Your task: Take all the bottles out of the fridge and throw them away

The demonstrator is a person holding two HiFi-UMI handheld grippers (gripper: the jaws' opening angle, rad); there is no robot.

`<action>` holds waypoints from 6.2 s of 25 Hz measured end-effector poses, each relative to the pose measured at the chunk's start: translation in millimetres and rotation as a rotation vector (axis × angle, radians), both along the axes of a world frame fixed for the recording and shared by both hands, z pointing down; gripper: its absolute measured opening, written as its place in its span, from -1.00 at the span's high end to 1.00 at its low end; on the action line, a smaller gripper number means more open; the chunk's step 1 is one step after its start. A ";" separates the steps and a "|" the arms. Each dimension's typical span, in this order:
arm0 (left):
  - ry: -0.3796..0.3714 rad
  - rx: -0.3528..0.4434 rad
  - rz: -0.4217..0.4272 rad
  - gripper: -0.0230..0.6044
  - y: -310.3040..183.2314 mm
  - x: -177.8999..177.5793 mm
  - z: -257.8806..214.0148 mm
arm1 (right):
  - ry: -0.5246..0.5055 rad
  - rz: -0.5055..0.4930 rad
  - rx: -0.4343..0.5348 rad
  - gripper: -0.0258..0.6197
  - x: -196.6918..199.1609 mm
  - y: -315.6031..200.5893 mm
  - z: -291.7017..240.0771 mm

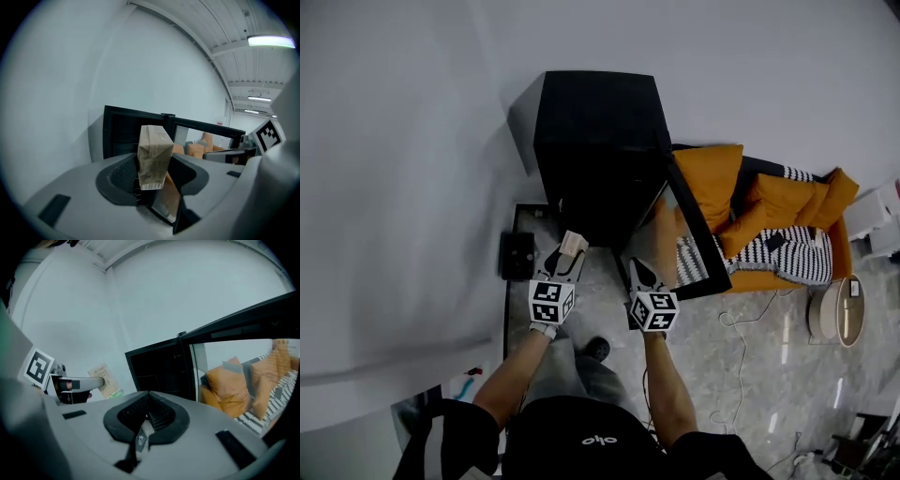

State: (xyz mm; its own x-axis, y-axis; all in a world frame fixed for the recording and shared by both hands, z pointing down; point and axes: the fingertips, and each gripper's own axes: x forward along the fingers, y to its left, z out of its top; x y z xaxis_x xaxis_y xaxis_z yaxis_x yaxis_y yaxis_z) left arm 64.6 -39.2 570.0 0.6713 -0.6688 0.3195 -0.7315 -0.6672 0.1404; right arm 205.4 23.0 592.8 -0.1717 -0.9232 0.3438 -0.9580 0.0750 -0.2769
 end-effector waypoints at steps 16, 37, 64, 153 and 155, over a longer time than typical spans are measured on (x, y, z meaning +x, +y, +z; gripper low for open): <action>-0.010 -0.004 -0.265 0.28 -83.3 -167.5 2.1 | 0.029 -0.284 -0.017 0.89 -158.2 -123.2 -15.3; -0.034 -0.110 -0.290 0.28 -186.2 -268.0 65.5 | 0.036 -0.404 -0.105 0.89 -292.3 -257.9 37.1; -0.100 -0.335 -0.476 0.28 -227.3 -292.8 299.9 | 0.074 -0.641 -0.277 0.89 -324.5 -342.5 232.4; 0.064 -0.002 -0.234 0.90 82.0 -41.0 -52.7 | -0.118 -0.327 0.070 0.90 -21.5 40.7 -77.0; 0.059 0.008 -0.225 0.90 85.8 -38.1 -56.0 | -0.122 -0.327 0.078 0.90 -22.4 44.9 -78.1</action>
